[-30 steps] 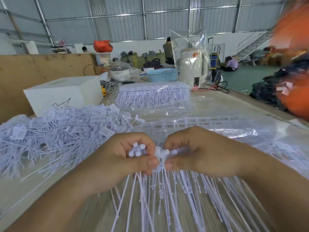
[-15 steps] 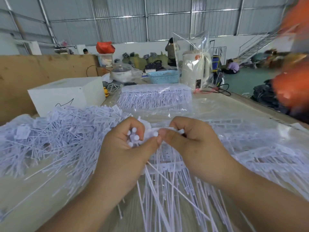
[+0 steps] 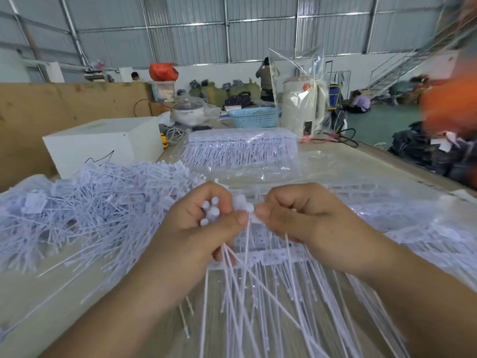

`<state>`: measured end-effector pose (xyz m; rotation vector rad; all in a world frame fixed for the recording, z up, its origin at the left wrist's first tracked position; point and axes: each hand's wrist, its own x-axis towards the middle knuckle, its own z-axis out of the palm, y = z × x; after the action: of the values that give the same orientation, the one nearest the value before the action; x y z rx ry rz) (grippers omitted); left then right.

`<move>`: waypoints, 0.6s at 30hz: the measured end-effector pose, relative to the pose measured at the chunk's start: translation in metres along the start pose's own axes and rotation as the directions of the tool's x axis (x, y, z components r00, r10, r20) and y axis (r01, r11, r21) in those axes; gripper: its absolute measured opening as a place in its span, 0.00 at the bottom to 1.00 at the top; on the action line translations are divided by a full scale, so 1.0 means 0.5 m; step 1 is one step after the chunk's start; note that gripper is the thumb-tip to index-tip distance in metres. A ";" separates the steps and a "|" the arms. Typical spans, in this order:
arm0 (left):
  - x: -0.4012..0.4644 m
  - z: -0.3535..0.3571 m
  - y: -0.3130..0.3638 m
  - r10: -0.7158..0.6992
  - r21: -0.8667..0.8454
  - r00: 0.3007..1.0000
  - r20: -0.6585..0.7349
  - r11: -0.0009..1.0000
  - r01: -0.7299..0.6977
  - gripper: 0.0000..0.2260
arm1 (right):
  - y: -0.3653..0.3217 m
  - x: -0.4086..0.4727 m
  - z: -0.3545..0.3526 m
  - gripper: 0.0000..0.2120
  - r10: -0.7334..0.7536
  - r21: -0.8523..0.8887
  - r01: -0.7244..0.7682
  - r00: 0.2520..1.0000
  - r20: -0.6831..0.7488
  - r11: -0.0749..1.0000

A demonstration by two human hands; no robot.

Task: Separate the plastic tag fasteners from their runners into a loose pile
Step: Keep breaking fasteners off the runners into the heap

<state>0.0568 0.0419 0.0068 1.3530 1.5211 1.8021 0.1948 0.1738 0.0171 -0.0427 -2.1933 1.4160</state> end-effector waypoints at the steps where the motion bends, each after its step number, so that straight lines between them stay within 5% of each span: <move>1: -0.001 -0.002 0.002 -0.009 -0.029 0.999 0.052 1.000 0.010 0.07 | 0.000 0.000 -0.004 0.18 0.019 0.004 -0.019 1.000 0.015 1.000; 6: -0.008 -0.005 0.007 -0.023 -0.010 0.952 0.304 1.000 0.028 0.11 | 0.001 -0.004 -0.008 0.18 0.033 -0.045 -0.029 0.996 0.082 0.999; 12: 0.001 -0.019 0.012 -0.015 0.146 0.980 0.201 0.989 -0.015 0.09 | 0.004 -0.001 -0.001 0.10 0.049 -0.104 -0.043 0.997 0.061 0.994; 18: 0.011 -0.040 0.013 -0.035 0.160 0.995 0.092 0.987 0.020 0.04 | -0.015 -0.005 -0.035 0.14 0.085 -0.521 -0.031 0.993 0.081 0.853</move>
<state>0.0388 0.0341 0.0162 1.4613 1.6532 1.6051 0.2063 0.1843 0.0278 -0.2349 -2.6210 0.8244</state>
